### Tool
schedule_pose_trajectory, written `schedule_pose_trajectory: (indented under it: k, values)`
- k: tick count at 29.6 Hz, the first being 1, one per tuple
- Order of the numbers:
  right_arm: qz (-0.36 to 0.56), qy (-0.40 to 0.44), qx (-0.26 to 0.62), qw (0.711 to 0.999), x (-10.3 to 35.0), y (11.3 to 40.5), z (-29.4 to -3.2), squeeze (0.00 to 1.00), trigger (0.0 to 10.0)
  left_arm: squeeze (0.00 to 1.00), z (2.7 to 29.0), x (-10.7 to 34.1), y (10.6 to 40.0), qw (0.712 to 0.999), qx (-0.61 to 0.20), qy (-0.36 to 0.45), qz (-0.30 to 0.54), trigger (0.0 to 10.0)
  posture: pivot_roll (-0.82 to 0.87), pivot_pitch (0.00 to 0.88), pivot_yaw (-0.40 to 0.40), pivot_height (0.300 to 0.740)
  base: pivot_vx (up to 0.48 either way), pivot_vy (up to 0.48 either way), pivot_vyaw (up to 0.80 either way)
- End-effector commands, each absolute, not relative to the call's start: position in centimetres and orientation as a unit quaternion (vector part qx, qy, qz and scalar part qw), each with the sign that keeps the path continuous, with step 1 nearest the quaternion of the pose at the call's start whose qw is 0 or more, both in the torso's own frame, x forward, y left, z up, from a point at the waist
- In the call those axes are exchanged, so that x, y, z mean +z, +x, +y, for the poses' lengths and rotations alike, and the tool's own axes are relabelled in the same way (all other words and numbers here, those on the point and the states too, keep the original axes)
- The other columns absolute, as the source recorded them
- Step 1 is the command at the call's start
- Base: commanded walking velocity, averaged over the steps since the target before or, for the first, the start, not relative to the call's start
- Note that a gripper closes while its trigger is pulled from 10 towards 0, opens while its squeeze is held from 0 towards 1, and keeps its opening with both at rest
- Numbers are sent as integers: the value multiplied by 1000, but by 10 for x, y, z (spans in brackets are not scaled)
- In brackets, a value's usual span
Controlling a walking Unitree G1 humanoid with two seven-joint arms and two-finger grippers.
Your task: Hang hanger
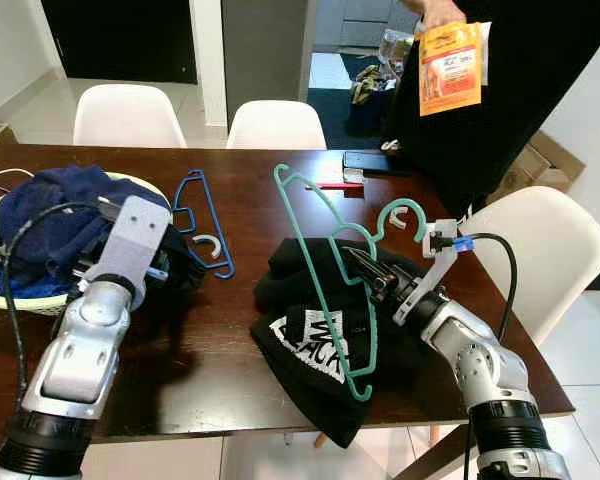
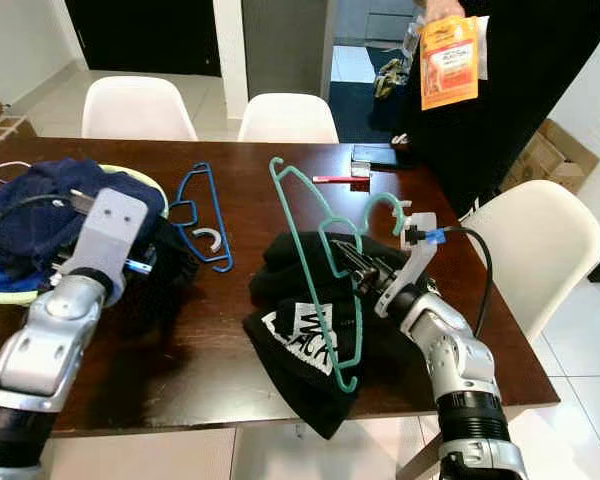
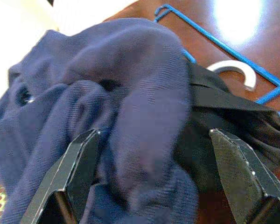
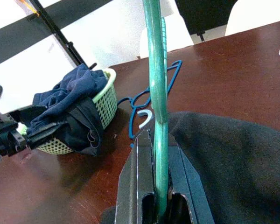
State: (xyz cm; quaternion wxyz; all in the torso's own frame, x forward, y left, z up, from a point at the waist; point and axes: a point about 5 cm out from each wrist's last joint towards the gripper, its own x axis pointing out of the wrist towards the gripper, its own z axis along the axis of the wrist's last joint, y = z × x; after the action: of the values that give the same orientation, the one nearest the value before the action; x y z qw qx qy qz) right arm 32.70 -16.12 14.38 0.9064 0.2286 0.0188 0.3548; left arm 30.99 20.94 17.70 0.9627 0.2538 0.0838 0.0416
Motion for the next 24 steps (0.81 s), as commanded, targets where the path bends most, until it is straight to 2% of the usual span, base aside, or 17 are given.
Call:
schedule_pose_trajectory:
  k: [1,3,12,24]
  values:
    - [20,235,352,906,142,325,-163,0,10000,0,204,177,309,959,18,270,79,10000,67,41,-59,740,0,0,0]
    - [21,236,352,906,142,325,-163,0,10000,0,197,181,309,959,-5,276,64,10000,67,41,-59,740,0,0,0]
    - [20,239,350,905,142,326,-163,0,10000,0,199,179,309,955,3,288,78,10000,64,45,-52,740,0,0,0]
    - [23,242,352,904,140,324,-163,0,10000,0,217,174,302,950,50,290,110,10000,66,31,-52,740,0,0,0]
